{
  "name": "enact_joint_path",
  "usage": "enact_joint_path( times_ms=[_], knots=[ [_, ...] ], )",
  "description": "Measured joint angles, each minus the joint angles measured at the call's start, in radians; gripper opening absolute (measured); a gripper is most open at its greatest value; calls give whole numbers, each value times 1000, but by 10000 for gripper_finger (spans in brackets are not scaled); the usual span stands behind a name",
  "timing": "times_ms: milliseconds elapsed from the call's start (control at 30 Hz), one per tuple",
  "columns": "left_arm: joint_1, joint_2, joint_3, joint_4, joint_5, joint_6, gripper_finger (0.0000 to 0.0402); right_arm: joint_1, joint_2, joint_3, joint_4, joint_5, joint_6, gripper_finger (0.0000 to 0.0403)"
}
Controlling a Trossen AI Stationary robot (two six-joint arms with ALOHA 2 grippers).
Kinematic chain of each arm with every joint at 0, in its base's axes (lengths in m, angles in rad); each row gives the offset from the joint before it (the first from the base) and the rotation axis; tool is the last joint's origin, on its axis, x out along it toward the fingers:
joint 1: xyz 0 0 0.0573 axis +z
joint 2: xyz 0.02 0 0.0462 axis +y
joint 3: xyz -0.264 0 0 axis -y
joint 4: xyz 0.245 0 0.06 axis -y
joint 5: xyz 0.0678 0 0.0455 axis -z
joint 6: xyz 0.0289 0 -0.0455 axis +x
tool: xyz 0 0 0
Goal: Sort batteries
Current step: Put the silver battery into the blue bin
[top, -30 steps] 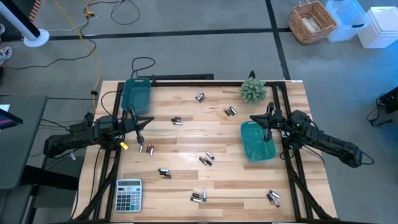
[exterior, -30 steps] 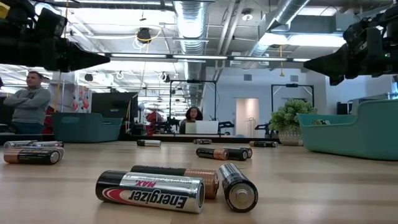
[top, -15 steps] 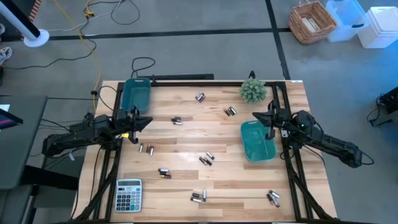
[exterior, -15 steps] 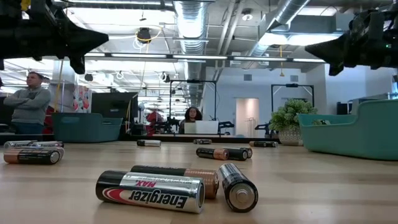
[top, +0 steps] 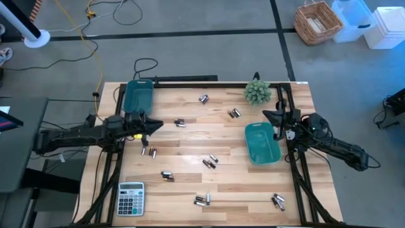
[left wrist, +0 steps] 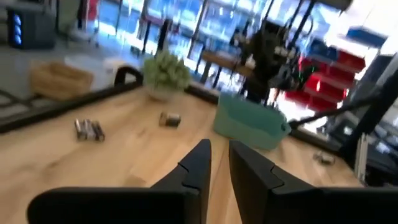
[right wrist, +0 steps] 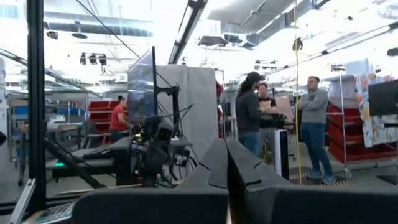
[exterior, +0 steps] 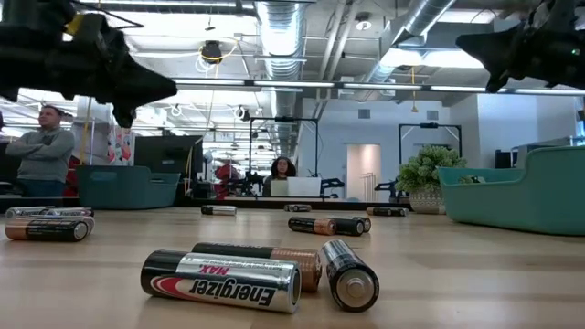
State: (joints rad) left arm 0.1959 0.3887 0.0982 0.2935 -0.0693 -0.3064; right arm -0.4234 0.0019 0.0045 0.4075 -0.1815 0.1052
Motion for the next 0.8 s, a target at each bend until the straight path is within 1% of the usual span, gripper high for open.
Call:
enact_joint_path(
  times_ms=[100,200,267,400,533,633,700,800],
  knots=[
    [-5,78,80,-52,39,-14,62,-5,0,1,-1,5,-5,7],
    [-33,146,178,-157,11,-28,74,-5,6,6,-1,7,-7,7],
    [-61,189,260,-302,-21,-37,87,-5,13,8,-5,7,-8,7],
    [-134,298,430,-666,-100,-119,120,-5,13,11,-3,7,-30,7],
    [-219,408,568,-914,-107,-273,144,-5,13,12,0,7,-72,8],
    [-283,492,644,-1124,-106,-430,148,-5,13,13,0,7,-112,21],
    [-325,542,665,-1215,-105,-550,147,-5,13,13,6,10,-132,38],
    [-389,613,667,-1292,-94,-698,142,-5,13,14,42,28,-140,64]
  ],
)
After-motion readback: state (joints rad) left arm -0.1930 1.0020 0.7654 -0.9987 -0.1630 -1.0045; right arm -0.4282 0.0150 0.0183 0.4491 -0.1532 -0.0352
